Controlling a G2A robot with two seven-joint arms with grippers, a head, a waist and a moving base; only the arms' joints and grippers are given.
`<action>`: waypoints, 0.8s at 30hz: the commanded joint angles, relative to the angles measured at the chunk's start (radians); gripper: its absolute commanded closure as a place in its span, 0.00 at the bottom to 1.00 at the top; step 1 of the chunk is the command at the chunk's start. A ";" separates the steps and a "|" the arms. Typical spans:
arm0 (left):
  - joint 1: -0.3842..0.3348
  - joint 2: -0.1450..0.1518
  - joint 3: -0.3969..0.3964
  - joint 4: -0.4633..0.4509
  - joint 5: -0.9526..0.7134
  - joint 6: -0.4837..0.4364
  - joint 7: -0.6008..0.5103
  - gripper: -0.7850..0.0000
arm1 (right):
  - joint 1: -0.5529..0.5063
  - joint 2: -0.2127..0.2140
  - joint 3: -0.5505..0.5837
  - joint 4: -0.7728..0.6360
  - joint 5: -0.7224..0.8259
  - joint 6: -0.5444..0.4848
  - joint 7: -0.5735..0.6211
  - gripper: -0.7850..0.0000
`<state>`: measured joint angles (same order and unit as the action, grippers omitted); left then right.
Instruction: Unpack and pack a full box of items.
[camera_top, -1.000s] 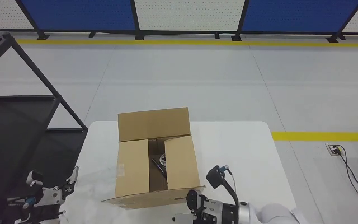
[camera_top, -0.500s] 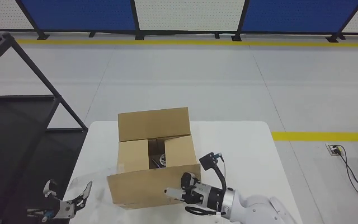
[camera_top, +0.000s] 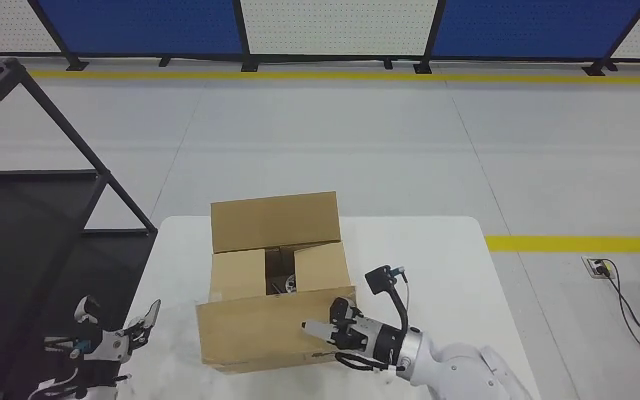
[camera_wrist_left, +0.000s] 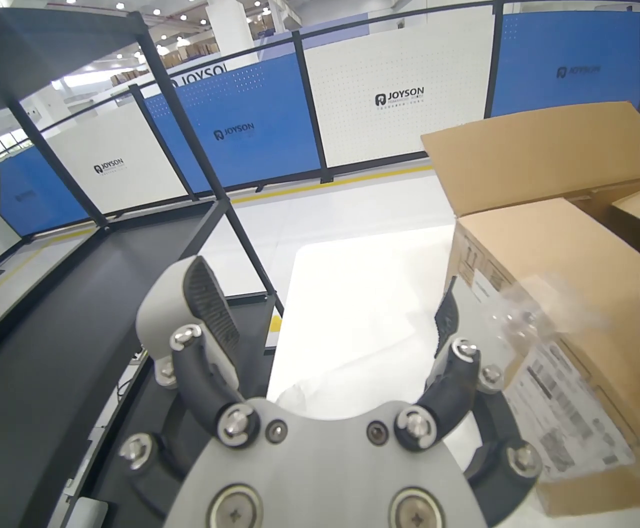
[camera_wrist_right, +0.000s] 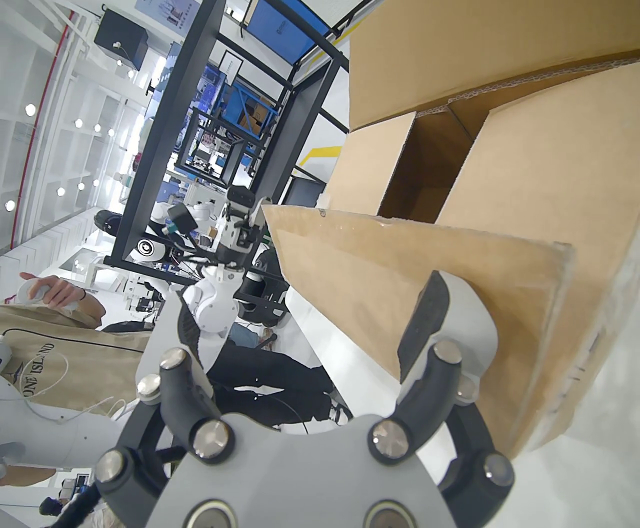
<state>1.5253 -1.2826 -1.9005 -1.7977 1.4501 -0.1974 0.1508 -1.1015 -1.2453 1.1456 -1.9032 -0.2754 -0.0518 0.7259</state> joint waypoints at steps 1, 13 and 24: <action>-0.068 0.008 -0.005 0.020 0.017 -0.038 -0.050 0.00 | -0.002 0.003 0.002 -0.008 -0.003 -0.003 0.023 0.00; -0.298 0.047 0.010 0.117 0.084 -0.293 -0.158 0.00 | 0.000 0.011 0.005 -0.028 -0.001 0.016 0.095 0.00; -0.304 0.047 0.007 0.131 0.073 -0.264 -0.167 0.00 | -0.006 0.012 -0.001 -0.035 -0.003 0.007 0.090 0.00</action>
<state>1.2266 -1.2354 -1.8913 -1.6779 1.5321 -0.4885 -0.0091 -1.1028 -1.2339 1.1490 -1.9336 -0.2767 -0.0382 0.8191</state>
